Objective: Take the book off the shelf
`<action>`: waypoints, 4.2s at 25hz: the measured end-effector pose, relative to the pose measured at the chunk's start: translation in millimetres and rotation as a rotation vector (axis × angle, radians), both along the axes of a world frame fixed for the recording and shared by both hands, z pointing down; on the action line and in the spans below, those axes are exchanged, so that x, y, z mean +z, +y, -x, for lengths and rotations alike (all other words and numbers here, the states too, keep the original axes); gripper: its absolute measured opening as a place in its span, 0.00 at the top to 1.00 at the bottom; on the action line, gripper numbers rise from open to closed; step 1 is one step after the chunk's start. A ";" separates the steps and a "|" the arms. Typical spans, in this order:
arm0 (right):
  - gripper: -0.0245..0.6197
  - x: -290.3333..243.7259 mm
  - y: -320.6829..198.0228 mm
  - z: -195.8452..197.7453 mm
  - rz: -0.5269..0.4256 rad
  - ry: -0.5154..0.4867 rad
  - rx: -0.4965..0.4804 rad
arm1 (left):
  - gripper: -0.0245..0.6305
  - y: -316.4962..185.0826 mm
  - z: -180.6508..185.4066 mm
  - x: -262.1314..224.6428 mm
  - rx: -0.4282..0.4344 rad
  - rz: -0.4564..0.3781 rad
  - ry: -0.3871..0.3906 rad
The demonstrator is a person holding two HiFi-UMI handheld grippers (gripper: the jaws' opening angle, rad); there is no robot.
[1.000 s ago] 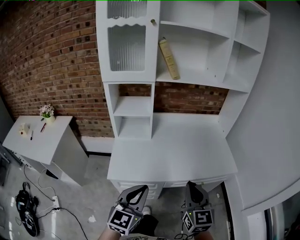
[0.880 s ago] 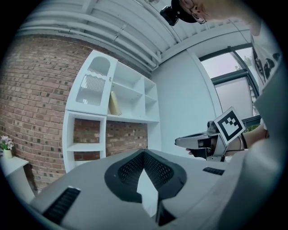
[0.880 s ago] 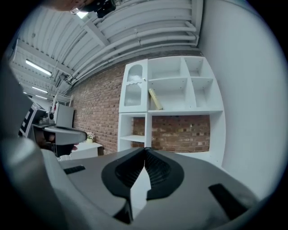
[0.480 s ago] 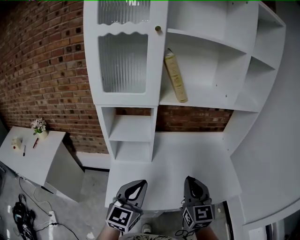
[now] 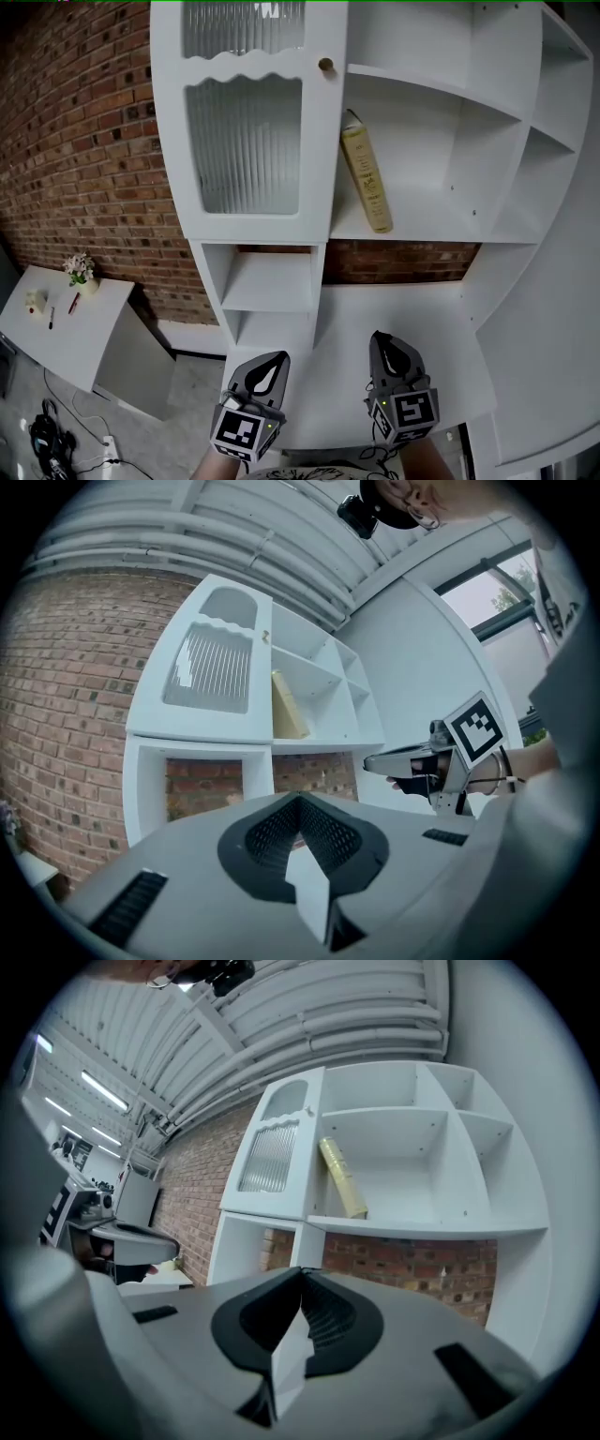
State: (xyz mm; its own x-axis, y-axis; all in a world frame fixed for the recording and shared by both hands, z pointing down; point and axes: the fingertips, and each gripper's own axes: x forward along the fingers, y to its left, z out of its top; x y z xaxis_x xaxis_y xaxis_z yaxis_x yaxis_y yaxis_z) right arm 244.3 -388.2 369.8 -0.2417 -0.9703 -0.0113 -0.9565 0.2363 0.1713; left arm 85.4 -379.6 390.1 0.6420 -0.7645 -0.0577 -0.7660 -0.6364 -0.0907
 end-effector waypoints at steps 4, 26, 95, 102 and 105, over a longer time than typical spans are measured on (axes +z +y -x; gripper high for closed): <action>0.95 -24.2 -31.3 -7.6 -0.033 0.007 -0.005 | 0.94 -21.1 -3.8 -7.5 -0.038 -0.026 -0.007; 0.39 -171.7 -224.7 -13.3 -0.075 0.245 0.067 | 0.94 -82.8 -24.1 -31.4 -0.098 -0.034 -0.016; 0.61 33.2 40.3 -36.3 0.052 -0.021 -0.008 | 0.94 44.8 -29.9 5.9 -0.124 0.021 0.005; 0.61 43.6 52.9 -34.5 0.069 -0.015 -0.038 | 0.94 54.7 -35.8 9.4 -0.130 0.032 0.008; 0.61 44.8 55.6 -36.5 0.073 -0.021 -0.041 | 0.94 57.4 -39.3 10.9 -0.128 0.039 0.003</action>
